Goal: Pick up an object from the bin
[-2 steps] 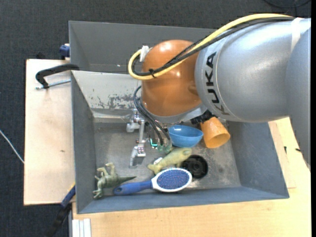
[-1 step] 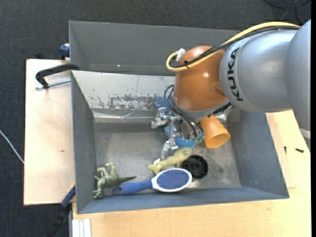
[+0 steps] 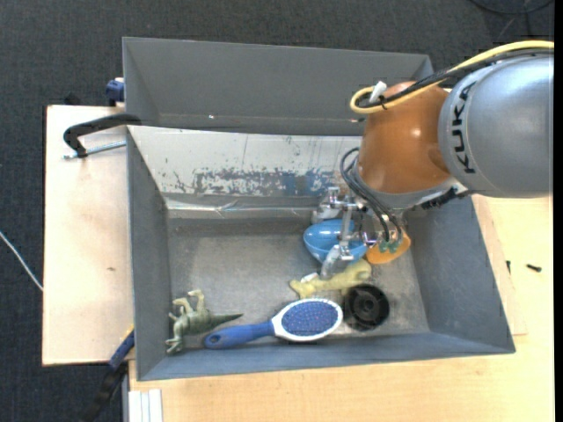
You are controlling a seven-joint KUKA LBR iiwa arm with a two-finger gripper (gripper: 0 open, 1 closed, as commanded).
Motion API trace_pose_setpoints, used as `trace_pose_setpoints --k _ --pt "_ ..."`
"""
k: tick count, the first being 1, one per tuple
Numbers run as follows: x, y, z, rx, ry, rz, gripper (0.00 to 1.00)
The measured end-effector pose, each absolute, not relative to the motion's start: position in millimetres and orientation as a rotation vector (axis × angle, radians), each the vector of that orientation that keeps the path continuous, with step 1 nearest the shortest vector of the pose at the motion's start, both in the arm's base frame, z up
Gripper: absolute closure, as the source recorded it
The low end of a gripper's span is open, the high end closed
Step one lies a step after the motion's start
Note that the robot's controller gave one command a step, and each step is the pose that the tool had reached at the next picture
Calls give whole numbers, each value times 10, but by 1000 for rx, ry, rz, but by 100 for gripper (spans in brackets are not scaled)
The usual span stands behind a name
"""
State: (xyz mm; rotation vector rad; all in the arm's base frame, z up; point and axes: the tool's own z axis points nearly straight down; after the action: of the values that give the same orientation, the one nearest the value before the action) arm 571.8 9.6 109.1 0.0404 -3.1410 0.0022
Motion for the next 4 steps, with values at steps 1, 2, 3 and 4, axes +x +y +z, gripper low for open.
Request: trace_pose_setpoints --k 1,2,3,4 --pt "5721 130 1099 49 -3143 -1 100" --pt "5625 92 1168 16 -3141 -2 100" --pt "5566 83 1071 0 -3143 -4 100" --pt "5545 144 1874 5 -3156 -2 100"
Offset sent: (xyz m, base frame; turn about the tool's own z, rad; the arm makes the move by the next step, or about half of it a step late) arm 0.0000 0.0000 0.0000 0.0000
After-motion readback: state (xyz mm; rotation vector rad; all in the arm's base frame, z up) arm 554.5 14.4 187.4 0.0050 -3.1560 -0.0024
